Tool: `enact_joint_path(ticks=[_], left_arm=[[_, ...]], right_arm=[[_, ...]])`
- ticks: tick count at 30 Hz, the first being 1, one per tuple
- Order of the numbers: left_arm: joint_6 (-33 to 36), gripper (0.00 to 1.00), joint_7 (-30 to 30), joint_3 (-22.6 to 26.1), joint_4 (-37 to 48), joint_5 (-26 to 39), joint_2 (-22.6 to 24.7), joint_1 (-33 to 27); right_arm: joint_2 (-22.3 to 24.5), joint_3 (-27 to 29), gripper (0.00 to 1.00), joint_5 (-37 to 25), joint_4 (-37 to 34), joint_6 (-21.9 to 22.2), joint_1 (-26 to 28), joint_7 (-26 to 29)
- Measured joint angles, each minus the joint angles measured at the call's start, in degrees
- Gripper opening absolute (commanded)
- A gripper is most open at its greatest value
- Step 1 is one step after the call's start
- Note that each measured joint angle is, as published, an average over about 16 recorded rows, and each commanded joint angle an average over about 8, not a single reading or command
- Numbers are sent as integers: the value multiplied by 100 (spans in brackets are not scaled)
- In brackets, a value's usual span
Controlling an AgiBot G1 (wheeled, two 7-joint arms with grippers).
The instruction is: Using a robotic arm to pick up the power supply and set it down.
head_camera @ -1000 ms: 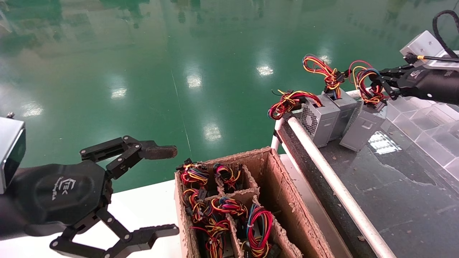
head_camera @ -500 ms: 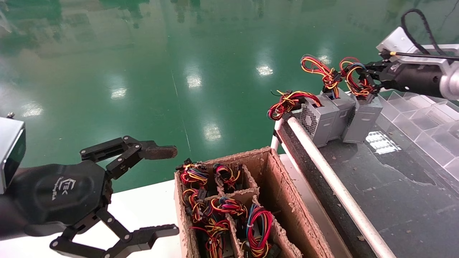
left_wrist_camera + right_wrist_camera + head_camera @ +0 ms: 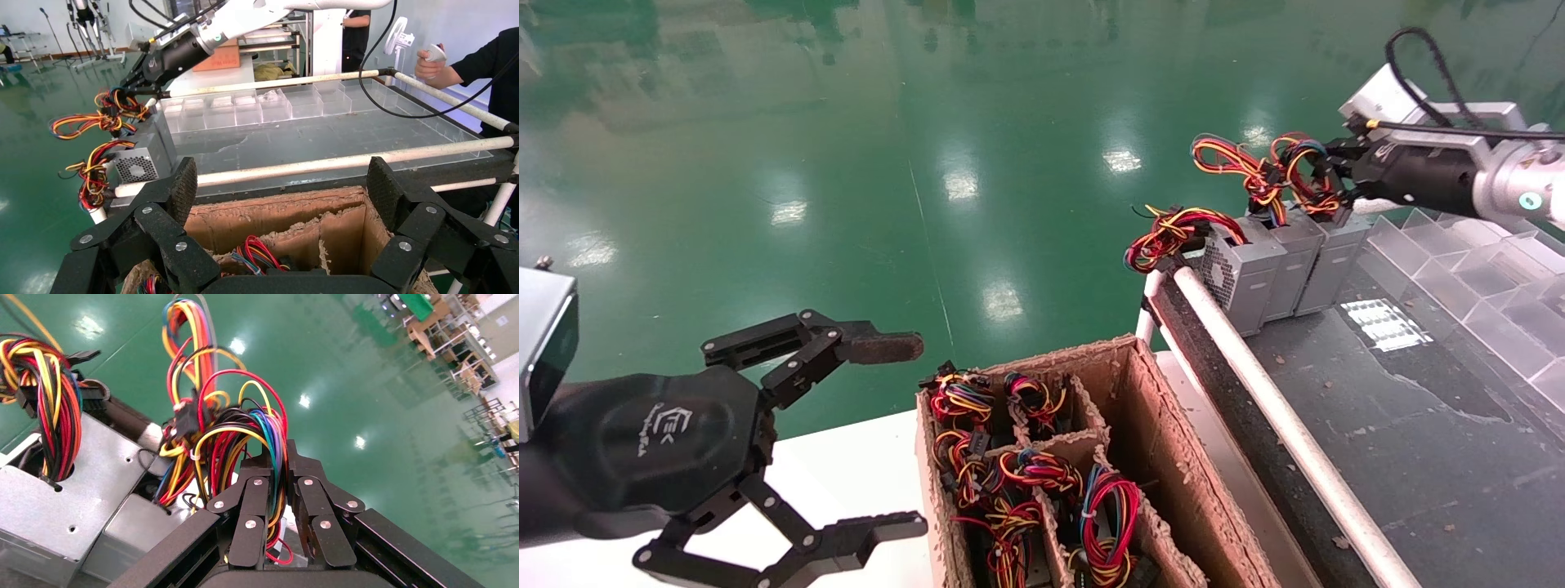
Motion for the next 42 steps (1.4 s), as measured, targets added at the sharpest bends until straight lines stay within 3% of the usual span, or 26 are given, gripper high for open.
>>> enact_joint_path(ticks=[6,14,30,42], left_arm=[[-1,100,1,2,0,-1,-1,0],[-2,100,2,4,0,-3,-2,-1],[-4,100,5,9,0,-6,-4,-2],[-6,100,7,13,0,-9,-5,-3]], right_arm=[[-53,14,3,19,-3,83,-47,-68],[-56,42,99,59,-16,165,-72,-119],[24,93,100,132,-84,113,-33,1],[221,19,100,24,-179,-177,95,347]])
